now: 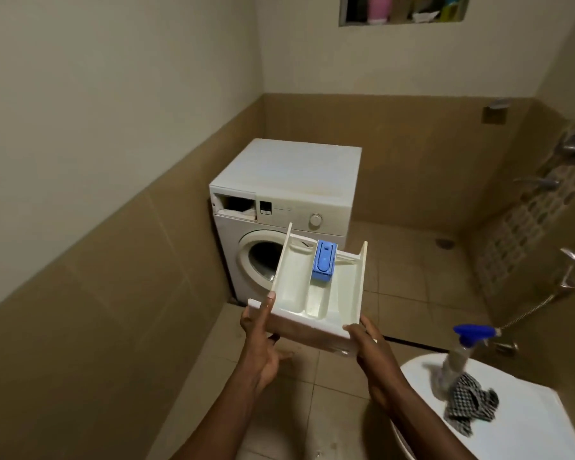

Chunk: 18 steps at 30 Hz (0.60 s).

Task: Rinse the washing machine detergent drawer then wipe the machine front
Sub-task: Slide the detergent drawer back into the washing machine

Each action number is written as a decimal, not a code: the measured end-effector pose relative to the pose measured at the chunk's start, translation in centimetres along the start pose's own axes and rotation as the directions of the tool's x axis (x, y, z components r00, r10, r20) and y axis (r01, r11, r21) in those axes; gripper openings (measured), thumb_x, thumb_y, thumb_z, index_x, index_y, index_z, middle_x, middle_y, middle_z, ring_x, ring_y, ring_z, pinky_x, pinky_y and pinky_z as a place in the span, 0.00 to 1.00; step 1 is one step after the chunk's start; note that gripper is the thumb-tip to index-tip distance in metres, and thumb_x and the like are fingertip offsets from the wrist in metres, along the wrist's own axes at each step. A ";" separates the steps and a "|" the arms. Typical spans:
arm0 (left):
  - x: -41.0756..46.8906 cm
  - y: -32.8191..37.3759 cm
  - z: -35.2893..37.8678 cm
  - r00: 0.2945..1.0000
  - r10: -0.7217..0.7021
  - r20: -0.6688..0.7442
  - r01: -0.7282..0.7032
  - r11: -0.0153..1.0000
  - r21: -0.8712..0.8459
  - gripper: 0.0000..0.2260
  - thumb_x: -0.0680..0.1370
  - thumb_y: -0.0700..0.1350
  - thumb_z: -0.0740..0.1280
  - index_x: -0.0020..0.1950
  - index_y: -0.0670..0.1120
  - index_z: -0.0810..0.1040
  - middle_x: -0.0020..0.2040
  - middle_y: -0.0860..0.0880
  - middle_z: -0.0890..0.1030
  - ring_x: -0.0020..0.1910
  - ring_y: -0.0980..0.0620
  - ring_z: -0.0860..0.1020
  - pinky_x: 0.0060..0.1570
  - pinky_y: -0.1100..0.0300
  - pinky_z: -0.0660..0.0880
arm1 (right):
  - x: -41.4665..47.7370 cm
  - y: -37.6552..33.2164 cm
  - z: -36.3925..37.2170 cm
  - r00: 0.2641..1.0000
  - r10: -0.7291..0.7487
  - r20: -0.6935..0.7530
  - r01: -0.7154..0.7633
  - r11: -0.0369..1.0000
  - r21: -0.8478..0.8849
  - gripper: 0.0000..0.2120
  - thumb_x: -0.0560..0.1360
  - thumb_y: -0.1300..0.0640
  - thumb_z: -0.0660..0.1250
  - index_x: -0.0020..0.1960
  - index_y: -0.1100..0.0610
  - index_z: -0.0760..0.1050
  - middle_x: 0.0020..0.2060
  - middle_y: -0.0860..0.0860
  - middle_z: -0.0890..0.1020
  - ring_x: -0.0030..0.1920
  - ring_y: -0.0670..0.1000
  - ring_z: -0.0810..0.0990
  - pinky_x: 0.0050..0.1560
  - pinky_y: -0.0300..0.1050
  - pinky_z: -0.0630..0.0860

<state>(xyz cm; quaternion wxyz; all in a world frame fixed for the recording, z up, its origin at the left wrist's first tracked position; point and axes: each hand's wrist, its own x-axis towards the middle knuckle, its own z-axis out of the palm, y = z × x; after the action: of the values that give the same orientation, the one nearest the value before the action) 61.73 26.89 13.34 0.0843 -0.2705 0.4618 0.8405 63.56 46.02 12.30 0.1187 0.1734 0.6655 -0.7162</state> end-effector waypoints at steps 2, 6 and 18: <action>1.1 0.5 0.0 0.999 0.016 -0.048 -0.018 0.999 -0.034 0.37 0.66 0.60 0.74 0.70 0.57 0.61 0.65 0.46 0.74 0.63 0.39 0.74 0.50 0.32 0.76 | 2.0 -0.4 0.7 1.000 0.000 0.009 0.001 1.000 -0.028 0.23 0.71 0.45 0.66 0.65 0.44 0.72 0.59 0.46 0.79 0.59 0.50 0.76 0.56 0.49 0.74; 3.6 2.1 -0.4 0.988 0.039 -0.149 -0.052 0.995 -0.082 0.26 0.75 0.56 0.68 0.69 0.53 0.62 0.57 0.47 0.77 0.61 0.39 0.76 0.59 0.30 0.71 | 5.9 -1.7 2.9 1.000 -0.024 -0.008 0.023 0.995 -0.093 0.18 0.75 0.48 0.66 0.64 0.47 0.73 0.58 0.48 0.79 0.57 0.50 0.77 0.49 0.44 0.76; 14.4 10.3 -4.2 0.963 0.077 -0.258 -0.094 0.994 -0.055 0.26 0.73 0.59 0.70 0.65 0.52 0.64 0.54 0.43 0.81 0.54 0.40 0.79 0.50 0.39 0.77 | 15.2 -5.6 14.2 0.998 -0.044 0.047 0.053 0.976 -0.214 0.09 0.77 0.54 0.62 0.56 0.50 0.77 0.52 0.48 0.81 0.50 0.48 0.78 0.43 0.43 0.76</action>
<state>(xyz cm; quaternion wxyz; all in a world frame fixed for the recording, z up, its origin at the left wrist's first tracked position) 47.18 16.15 11.37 -0.0215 -0.3590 0.4516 0.8165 46.12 33.30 12.02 0.1334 0.1283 0.7403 -0.6464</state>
